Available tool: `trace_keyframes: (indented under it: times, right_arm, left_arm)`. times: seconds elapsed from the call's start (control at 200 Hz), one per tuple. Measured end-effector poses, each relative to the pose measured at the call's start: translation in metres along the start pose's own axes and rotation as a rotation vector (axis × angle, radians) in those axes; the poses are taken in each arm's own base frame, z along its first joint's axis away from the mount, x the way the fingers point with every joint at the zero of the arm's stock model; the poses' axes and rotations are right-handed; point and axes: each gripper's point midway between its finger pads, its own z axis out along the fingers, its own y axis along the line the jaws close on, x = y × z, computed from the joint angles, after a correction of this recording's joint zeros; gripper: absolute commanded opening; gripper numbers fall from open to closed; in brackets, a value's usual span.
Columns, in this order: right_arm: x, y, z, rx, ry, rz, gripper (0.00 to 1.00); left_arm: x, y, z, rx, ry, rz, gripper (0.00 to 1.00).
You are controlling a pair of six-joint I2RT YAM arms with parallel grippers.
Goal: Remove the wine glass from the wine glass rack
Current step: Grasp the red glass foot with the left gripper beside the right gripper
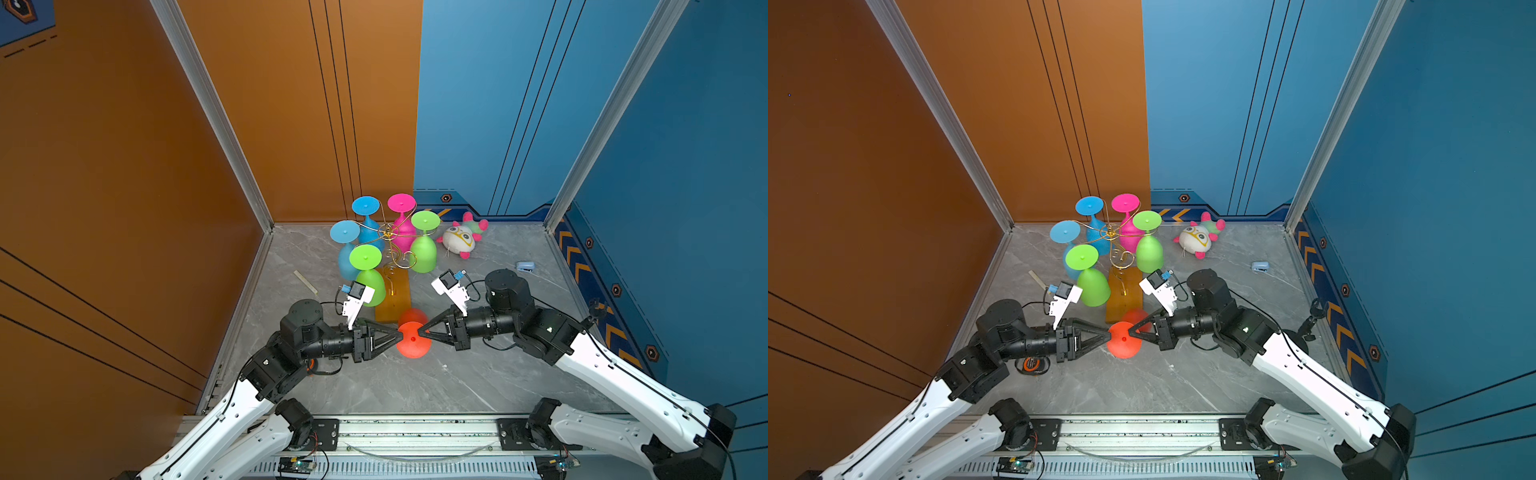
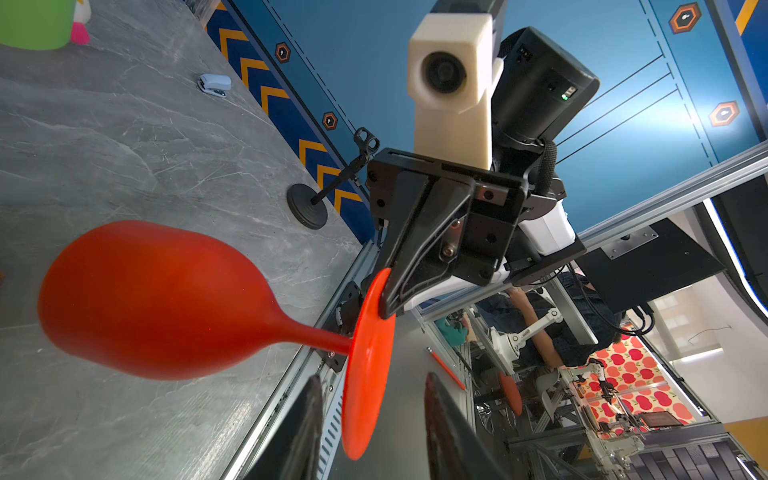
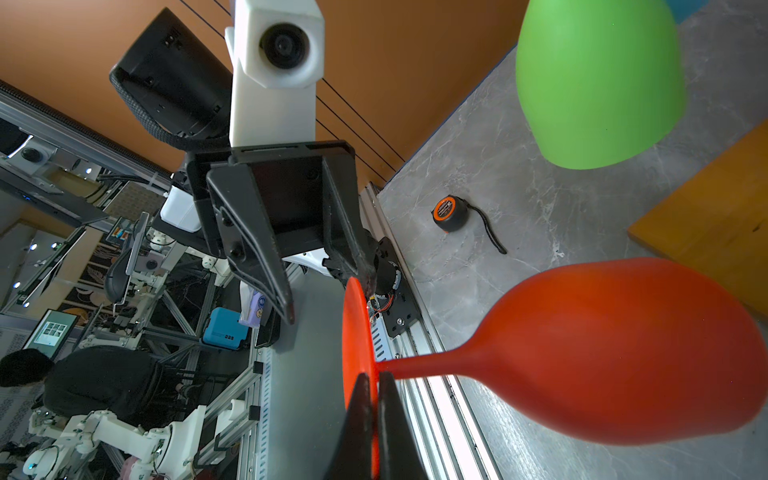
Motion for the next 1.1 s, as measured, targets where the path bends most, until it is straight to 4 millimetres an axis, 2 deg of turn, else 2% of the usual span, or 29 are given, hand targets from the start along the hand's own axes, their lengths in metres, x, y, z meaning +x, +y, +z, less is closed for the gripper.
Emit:
trace_keyframes:
  times: [0.25,0.486,0.796,0.951,1.101]
  right_arm:
    - [-0.0074,0.0017,0.0049,-0.020,-0.010,-0.001,0.00]
    - [-0.0087,0.0040,0.0063,-0.034,-0.009,0.006,0.00]
    - [-0.0096,0.0054,0.0061,-0.041,-0.011,0.009,0.00]
    - [-0.0094,0.0058,0.0060,-0.043,-0.010,0.009,0.07]
    - [-0.0100,0.0051,0.0057,-0.040,-0.012,0.017,0.21]
  left_arm:
    - [-0.0004,-0.0018,0.0021,0.012,0.002,0.008,0.28]
    - [0.0048,0.0026,0.0056,0.007,0.021,0.003,0.13]
    - [0.0055,0.0031,0.0063,0.007,0.024,0.005,0.04]
    - [0.0056,0.0031,0.0063,0.007,0.024,0.005,0.00]
    - [0.0072,0.0018,0.0069,0.013,0.031,0.010,0.00]
